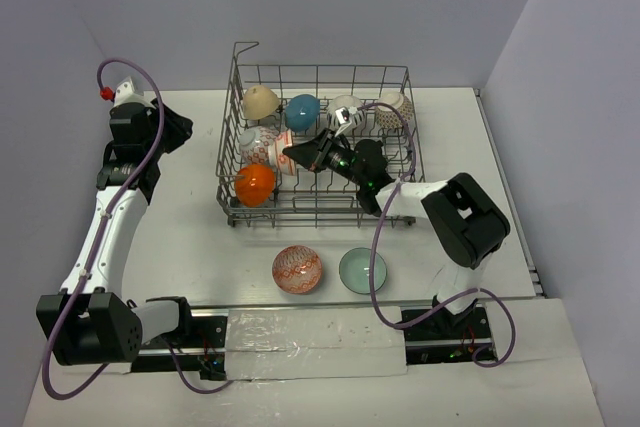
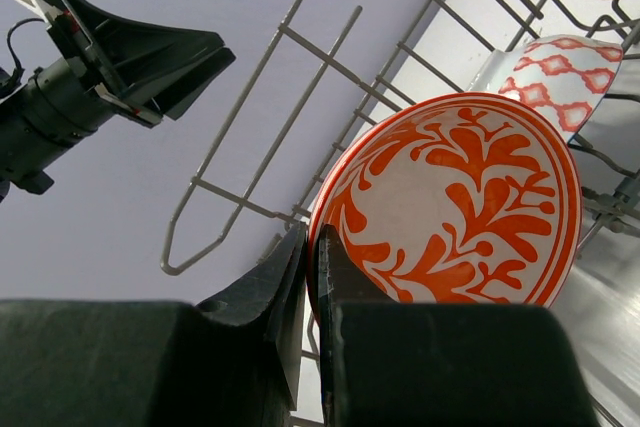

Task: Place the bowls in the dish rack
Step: Insert the bowl into the dish rack, then pick up the bowl from the center of the board.

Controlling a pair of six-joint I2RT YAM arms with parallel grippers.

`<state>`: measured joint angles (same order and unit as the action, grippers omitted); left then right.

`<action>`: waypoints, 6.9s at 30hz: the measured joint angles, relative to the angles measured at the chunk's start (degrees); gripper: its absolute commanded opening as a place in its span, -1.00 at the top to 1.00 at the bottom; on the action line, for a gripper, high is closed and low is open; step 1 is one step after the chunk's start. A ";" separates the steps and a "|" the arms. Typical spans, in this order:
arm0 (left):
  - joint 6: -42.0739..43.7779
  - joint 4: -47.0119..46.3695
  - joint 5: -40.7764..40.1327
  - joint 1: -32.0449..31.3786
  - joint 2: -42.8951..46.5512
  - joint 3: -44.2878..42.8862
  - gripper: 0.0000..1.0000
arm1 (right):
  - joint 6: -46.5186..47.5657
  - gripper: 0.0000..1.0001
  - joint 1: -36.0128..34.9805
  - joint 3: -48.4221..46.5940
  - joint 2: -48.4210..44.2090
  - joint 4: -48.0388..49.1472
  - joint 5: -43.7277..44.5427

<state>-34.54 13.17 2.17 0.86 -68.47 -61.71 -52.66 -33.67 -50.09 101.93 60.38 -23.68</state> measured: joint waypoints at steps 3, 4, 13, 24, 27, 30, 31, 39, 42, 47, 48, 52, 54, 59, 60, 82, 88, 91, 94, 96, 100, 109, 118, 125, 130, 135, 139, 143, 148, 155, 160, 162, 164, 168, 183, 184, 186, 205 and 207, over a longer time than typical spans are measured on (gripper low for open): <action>0.02 0.00 -0.02 0.00 0.00 0.02 0.27 | -0.04 1.00 0.15 0.00 0.11 0.20 0.00; 0.02 0.00 0.00 0.00 0.00 0.00 0.27 | -0.04 1.00 0.20 0.00 0.26 0.39 0.02; 0.00 0.00 0.13 0.00 0.00 0.02 0.27 | 0.02 1.00 0.22 0.00 0.74 0.50 0.07; 0.00 0.00 0.61 0.00 -0.02 0.00 0.26 | 1.68 0.99 0.24 1.07 0.74 1.07 1.25; 0.00 0.00 0.90 0.00 0.00 0.02 0.26 | 2.80 0.93 0.24 1.73 0.63 1.03 2.08; -0.02 0.00 1.03 0.00 -0.02 0.02 0.26 | 3.69 0.87 0.22 2.08 0.50 0.74 2.89; -0.02 0.00 1.03 0.00 -0.02 0.00 0.26 | 3.91 0.85 0.22 2.19 0.42 0.59 3.02; -0.02 0.00 1.11 0.00 -0.02 0.00 0.26 | 5.60 0.67 0.17 3.13 -0.74 -0.81 3.82; -0.07 0.00 1.27 0.00 -0.02 0.00 0.26 | 6.71 0.62 0.20 4.33 -1.99 -2.03 4.74; -0.13 0.00 1.49 0.00 -0.02 0.00 0.26 | 9.07 0.57 0.17 5.46 -3.58 -4.94 6.05; -0.13 0.00 1.51 0.00 -0.02 0.02 0.26 | 9.46 0.54 0.17 5.55 -3.82 -5.64 6.27; -0.15 0.00 1.64 0.00 -0.02 0.02 0.25 | 10.99 0.46 0.17 5.64 -4.28 -7.69 7.17; -0.15 0.00 1.64 0.00 -0.02 0.00 0.26 | 11.89 0.40 0.20 5.64 -4.31 -8.85 7.85; -0.15 0.00 1.68 0.00 -0.02 0.00 0.25 | 14.36 0.30 0.57 5.66 -4.55 -11.89 9.86; -0.17 0.00 1.70 0.00 -0.02 0.02 0.25 | 14.82 0.28 0.63 5.73 -4.70 -12.50 10.21; -0.09 -0.04 2.54 0.00 0.00 0.00 0.23 | 23.52 0.04 0.83 5.79 -16.94 -24.59 13.86; 0.00 -0.04 2.49 0.00 0.35 0.02 0.23 | 26.95 0.01 0.79 5.79 -28.33 -29.92 14.60; 0.00 -0.04 2.49 0.00 0.74 0.02 0.23 | 28.98 0.01 0.20 5.03 -33.42 -34.21 13.70; 0.02 -0.07 2.49 0.00 1.51 0.02 0.23 | 32.72 0.00 -2.84 1.33 -35.78 -40.48 13.18; 0.02 -0.07 2.47 0.00 2.01 0.02 0.22 | 35.76 0.00 -7.04 -1.57 -36.26 -44.89 14.01; 0.09 -0.09 2.36 0.00 2.62 0.02 0.22 | 41.55 -0.01 -16.44 -5.22 -37.00 -53.86 15.52; 0.72 -0.07 1.51 0.00 2.75 0.02 0.21 | 48.65 -0.01 -26.84 -5.64 -37.99 -68.83 18.10; 0.68 -0.07 1.75 0.22 2.75 0.02 0.21 | 51.10 -0.01 -35.69 -5.97 -35.56 -73.64 18.91; 0.63 -0.09 2.47 1.77 2.93 0.04 0.21 | 52.41 -0.01 -42.34 -8.63 -24.72 -77.57 21.20; 0.70 -0.02 1.86 1.92 3.74 0.11 0.19 | 52.39 -0.01 -42.75 -8.63 -21.07 -78.05 21.66; 0.68 -0.07 1.60 2.91 4.26 0.11 0.19 | 52.37 -0.01 -43.34 -8.63 -18.23 -78.03 21.88; 0.66 -0.07 1.64 3.56 4.26 0.11 0.19 | 52.37 -0.01 -43.82 -8.63 -15.37 -78.05 22.14; 0.46 -0.07 2.08 4.07 4.24 0.13 0.19 | 52.37 -0.01 -43.82 -8.66 -12.90 -78.05 22.25; 0.22 -0.07 2.91 4.92 4.17 0.13 0.19 | 52.39 -0.01 -43.82 -9.18 -10.58 -78.12 22.62; -0.26 -0.07 3.58 5.27 4.13 0.13 0.19 | 52.37 -0.01 -43.82 -9.62 -8.74 -78.07 22.62; -0.61 -0.07 4.07 5.33 4.13 0.13 0.19 | 52.26 0.00 -43.82 -9.70 -8.68 -78.09 22.82; -0.63 -0.09 4.11 5.33 4.13 0.20 0.19 | 52.06 0.00 -43.82 -9.77 -8.63 -78.09 23.37; -0.63 -0.11 4.17 5.33 4.13 0.26 0.19 | 51.89 0.01 -43.82 -9.94 -8.35 -78.09 24.04; -0.66 -0.13 4.48 5.33 4.11 0.35 0.19 | 51.71 0.16 -43.82 -10.43 -7.15 -78.18 25.33; -0.66 -0.24 4.59 5.33 4.07 0.37 0.19 | 51.10 1.00 -43.82 -11.87 -5.79 -78.51 29.75; -0.66 -0.24 4.59 5.33 4.07 0.37 0.19 | 51.06 1.00 -43.82 -11.93 -5.79 -78.47 29.92; -0.66 -0.24 4.57 5.33 4.07 0.37 0.19 | 51.06 1.00 -43.82 -11.96 -5.79 -78.51 30.01; -0.85 -0.26 4.66 5.33 4.07 0.37 0.19 | 50.58 1.00 -43.80 -12.17 -6.80 -78.58 27.08; -0.87 -0.28 4.68 5.33 4.07 0.39 0.19 | 50.49 1.00 -43.82 -12.17 -7.74 -78.60 25.70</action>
<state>-35.42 12.88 6.85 6.20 -64.40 -61.32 -2.17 -77.49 -62.26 94.19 -18.22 2.02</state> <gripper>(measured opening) 0.405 0.026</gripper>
